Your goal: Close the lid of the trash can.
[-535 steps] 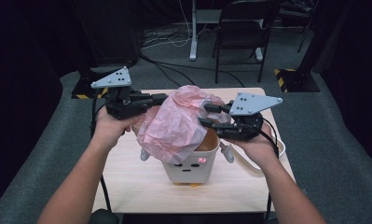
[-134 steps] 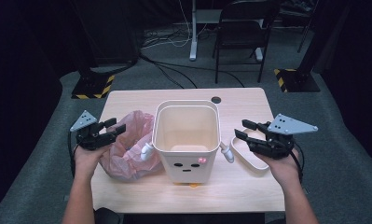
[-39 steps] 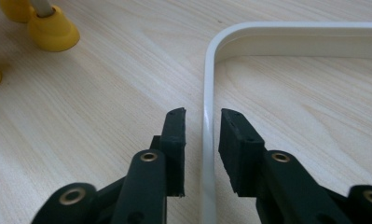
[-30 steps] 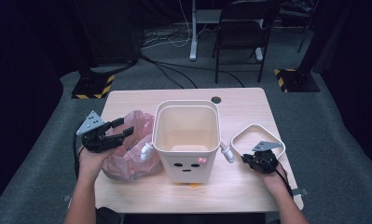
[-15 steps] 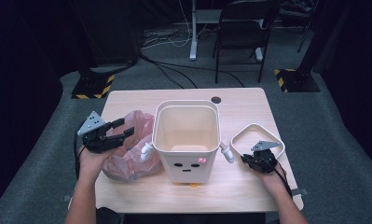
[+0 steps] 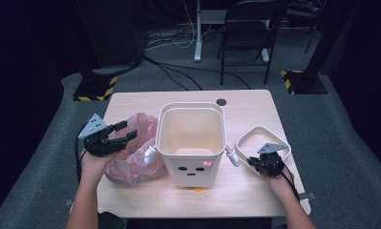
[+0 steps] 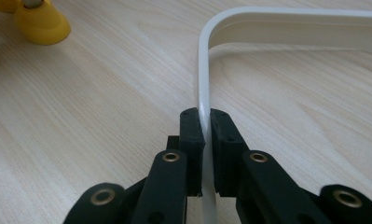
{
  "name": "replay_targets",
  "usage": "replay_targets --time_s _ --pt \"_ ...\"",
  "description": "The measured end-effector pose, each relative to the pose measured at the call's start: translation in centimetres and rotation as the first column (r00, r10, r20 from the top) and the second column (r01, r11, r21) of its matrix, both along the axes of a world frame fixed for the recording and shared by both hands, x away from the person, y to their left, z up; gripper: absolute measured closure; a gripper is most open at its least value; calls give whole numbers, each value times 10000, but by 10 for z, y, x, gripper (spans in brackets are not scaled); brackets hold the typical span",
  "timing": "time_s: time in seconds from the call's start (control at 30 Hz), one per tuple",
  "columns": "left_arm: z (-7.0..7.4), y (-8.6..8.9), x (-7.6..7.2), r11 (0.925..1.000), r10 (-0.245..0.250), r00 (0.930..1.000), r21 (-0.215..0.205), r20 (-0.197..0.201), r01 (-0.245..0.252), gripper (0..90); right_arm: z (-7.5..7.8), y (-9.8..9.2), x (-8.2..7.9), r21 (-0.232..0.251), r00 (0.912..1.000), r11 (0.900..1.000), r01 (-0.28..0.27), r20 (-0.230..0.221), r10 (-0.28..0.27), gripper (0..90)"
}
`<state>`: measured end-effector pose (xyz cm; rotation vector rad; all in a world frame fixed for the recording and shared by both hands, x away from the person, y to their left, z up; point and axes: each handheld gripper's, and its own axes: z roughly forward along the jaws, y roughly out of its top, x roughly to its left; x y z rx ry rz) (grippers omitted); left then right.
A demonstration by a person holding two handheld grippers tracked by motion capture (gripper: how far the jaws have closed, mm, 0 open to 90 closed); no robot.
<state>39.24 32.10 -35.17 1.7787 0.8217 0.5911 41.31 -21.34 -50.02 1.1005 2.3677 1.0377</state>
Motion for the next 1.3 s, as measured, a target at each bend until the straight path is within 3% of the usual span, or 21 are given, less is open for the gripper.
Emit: replay_targets --time_s 0.43,0.87,1.3 --pt "3 1 -2 10000 -21 9999 -6 104 21 433 18 -2 -8 69 9982 9999 -107 596 103 843" --pt "5 1 -4 10000 -6 9999 -59 168 7 432 42 -4 -15 84 9954 9991 -416 869 407 842" --pt "4 1 -4 10000 -4 9999 -49 142 5 432 85 0 -21 76 9875 9952 -971 1257 954 842"
